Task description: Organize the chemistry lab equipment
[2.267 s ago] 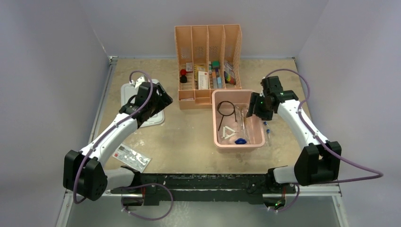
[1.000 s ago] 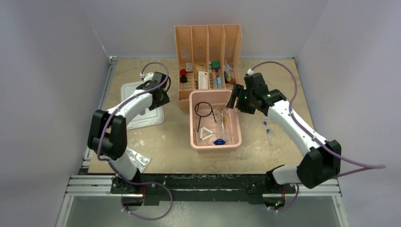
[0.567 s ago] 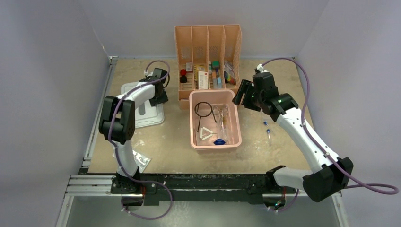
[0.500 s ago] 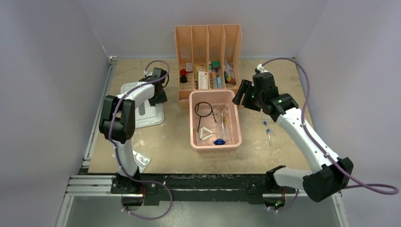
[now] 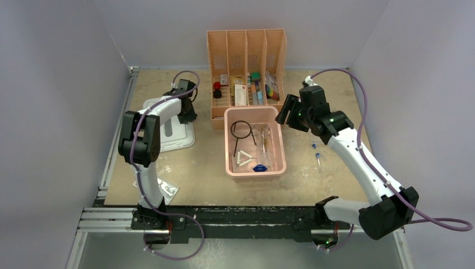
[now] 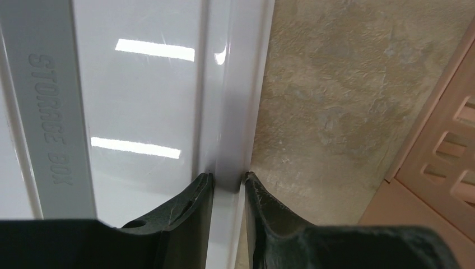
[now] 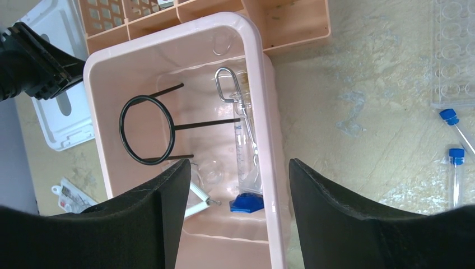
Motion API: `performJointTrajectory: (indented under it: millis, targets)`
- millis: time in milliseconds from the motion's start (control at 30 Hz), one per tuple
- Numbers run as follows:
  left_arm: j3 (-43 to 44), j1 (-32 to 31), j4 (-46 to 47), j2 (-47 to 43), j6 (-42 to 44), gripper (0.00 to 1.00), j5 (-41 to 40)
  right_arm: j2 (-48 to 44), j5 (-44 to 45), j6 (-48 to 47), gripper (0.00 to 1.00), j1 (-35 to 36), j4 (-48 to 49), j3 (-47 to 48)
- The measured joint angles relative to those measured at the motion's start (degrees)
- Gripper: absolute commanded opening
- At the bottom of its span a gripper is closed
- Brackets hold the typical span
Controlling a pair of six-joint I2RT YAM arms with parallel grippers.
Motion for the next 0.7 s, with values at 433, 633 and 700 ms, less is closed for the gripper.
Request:
performJointTrajectory:
  millis: [433,633,700]
  targets:
    - [0.0,0.2,0.4,0.1,1.1,0.18,1.1,0.0,-0.1,0.2,0.66,0.0,0.0,0.0]
    - [0.2,0.2,0.2,0.1,2.4,0.09,1.2,0.0,-0.4,0.2,0.66,0.0,0.1,0.1]
    - [0.3,0.2,0.1,0.0,2.6,0.08,1.3,0.0,-0.7,0.2,0.66,0.0,0.2,0.2]
